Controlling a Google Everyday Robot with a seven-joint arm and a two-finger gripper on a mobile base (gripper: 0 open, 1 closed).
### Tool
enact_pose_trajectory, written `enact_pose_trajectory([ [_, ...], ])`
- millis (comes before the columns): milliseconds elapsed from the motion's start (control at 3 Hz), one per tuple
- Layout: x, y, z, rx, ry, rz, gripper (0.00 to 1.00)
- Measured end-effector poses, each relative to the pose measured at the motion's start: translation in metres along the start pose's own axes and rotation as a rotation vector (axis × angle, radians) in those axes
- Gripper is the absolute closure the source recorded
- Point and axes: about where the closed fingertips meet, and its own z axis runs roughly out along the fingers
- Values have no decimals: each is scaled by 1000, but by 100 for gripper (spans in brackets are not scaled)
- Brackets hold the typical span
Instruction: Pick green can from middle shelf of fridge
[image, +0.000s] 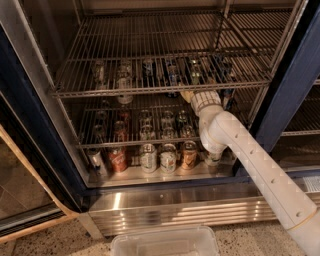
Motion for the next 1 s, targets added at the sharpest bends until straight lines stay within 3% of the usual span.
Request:
enact_pose_trajectory([
  [1000, 19, -16, 20, 42, 51, -23, 34],
])
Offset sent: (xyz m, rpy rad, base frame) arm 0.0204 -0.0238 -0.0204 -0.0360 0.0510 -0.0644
